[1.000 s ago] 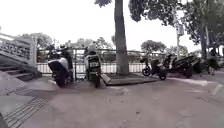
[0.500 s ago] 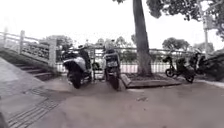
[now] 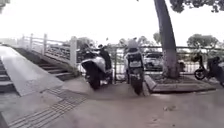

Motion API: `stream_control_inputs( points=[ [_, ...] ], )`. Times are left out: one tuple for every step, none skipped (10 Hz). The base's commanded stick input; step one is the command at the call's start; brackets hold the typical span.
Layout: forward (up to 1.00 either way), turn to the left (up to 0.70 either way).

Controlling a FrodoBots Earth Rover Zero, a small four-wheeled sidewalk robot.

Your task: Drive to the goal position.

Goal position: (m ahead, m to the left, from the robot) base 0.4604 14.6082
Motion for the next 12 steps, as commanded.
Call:
stream_control_inputs(
  points=[
    [0.45,0.27],
    [0.45,0.27],
    [0.45,0.27],
    [0.45,0.27],
    [0.45,0.27],
    [0.45,0.27],
    [0.45,0.27],
    [0.45,0.27],
    [0.45,0.27],
    [0.45,0.27],
    [0.45,0.27],
    [0.45,0.27]
  ],
)
